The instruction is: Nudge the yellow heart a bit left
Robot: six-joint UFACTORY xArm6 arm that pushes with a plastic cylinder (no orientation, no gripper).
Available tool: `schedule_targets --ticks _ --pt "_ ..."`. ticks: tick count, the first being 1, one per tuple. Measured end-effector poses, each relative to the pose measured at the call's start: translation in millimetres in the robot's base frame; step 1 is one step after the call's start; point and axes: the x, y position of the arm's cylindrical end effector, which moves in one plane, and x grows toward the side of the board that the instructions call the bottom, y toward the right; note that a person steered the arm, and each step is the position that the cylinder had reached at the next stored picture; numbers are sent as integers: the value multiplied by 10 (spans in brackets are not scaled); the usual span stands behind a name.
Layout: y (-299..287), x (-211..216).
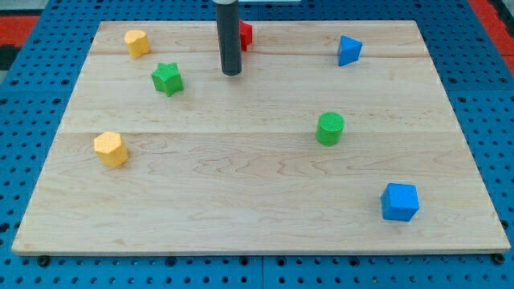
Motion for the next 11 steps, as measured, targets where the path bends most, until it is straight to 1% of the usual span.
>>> schedule_targets --ticks 2,3,4,5,6,7,10,11 --pt "87 -639" --pt "-14 -567" --pt "-417 -154" --pt "-1214 -356" --pt "-1452 -950" --pt "-1188 -1198" --pt "-677 -1246" --pt "-677 -1246"
